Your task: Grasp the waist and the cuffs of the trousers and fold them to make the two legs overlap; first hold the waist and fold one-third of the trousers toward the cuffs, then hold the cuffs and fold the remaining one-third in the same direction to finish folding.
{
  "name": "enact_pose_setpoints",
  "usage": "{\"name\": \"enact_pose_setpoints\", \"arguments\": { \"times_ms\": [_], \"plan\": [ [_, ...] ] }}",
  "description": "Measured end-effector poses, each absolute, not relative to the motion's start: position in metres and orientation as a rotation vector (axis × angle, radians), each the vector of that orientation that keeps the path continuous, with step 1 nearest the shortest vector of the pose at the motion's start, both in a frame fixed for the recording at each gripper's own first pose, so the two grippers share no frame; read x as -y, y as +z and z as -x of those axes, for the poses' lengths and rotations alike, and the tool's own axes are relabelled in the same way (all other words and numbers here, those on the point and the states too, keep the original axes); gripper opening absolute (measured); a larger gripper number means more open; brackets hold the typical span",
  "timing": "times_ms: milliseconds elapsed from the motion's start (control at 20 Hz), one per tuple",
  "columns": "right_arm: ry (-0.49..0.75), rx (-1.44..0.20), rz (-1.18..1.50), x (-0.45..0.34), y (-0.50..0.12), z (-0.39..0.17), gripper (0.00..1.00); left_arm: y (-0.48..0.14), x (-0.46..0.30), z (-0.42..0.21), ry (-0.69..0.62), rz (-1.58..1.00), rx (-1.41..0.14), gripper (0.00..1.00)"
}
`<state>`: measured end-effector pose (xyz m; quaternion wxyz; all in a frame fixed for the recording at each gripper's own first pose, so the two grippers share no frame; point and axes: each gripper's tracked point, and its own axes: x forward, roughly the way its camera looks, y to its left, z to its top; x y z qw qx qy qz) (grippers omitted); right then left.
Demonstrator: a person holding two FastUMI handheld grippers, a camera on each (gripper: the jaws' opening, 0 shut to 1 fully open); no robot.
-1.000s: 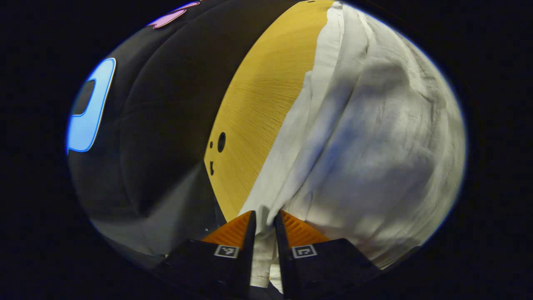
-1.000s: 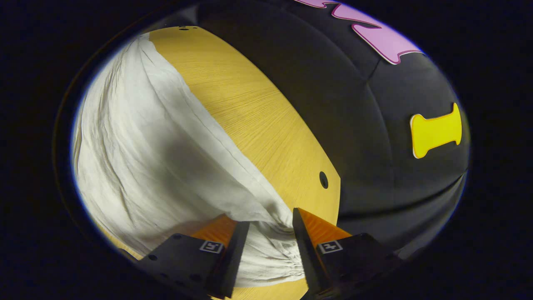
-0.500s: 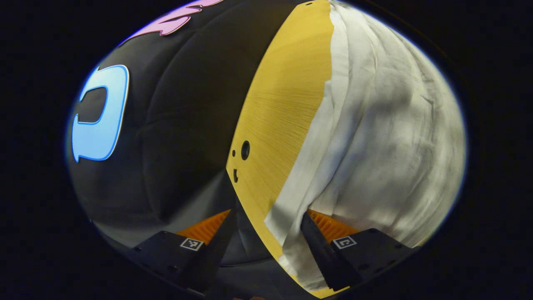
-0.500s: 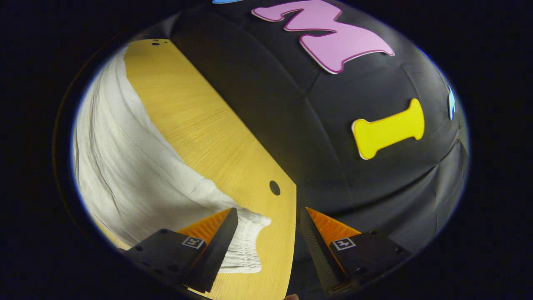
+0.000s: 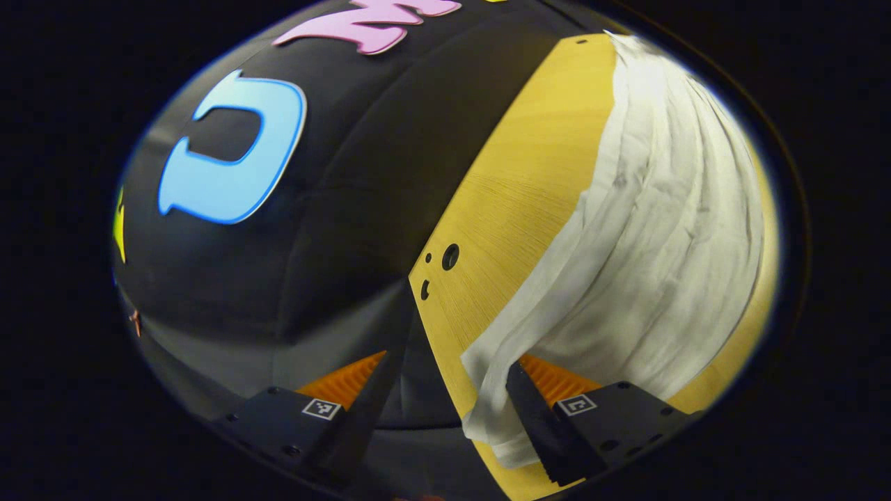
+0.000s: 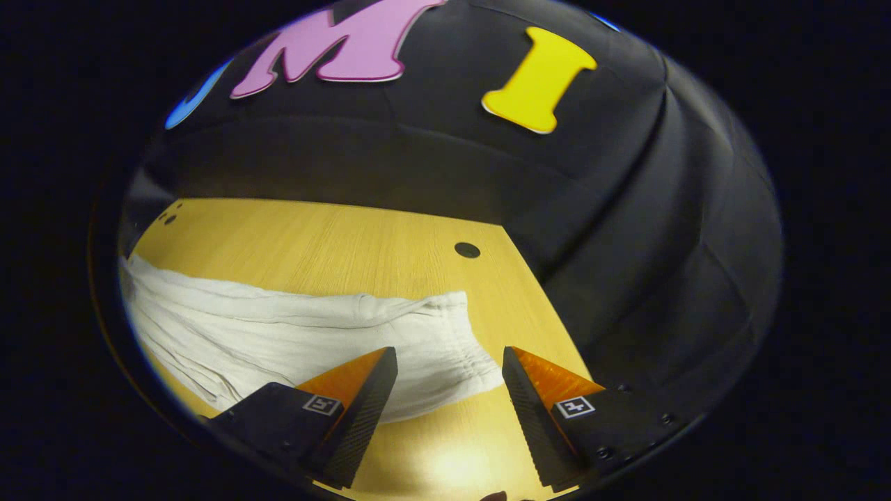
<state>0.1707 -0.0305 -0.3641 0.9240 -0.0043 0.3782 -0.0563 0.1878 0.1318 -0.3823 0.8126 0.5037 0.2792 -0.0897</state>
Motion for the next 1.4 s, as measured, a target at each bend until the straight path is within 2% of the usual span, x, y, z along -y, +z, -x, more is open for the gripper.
{"name": "enact_pose_setpoints", "arguments": {
  "times_ms": [250,700,1050,1100,1250,1350,1400],
  "plan": [
    [-0.259,-0.828,-0.283,0.031,-0.389,-0.16,0.95,-0.366,-0.141,-0.155,-0.086,-0.85,-0.63,0.96],
    [-0.352,-0.926,-0.556,0.024,-0.418,-0.157,0.96,-0.363,-0.153,-0.108,0.048,-0.516,-0.692,0.96],
    [-0.44,-0.973,-0.556,0.023,-0.443,-0.164,0.94,-0.376,-0.148,-0.09,0.107,-0.126,-0.727,0.97],
    [-0.445,-0.983,-0.559,0.023,-0.444,-0.163,0.96,-0.38,-0.146,-0.086,0.115,-0.088,-0.739,0.97],
    [-0.446,-1.014,-0.521,0.028,-0.445,-0.161,0.94,-0.391,-0.14,-0.074,0.145,0.041,-0.792,0.98],
    [-0.393,-1.049,-0.566,0.023,-0.449,-0.158,0.75,-0.403,-0.133,-0.067,0.153,0.146,-0.825,0.97],
    [-0.405,-1.045,-0.617,0.021,-0.444,-0.16,0.48,-0.41,-0.129,-0.065,0.157,0.191,-0.844,0.98]
  ]
}}
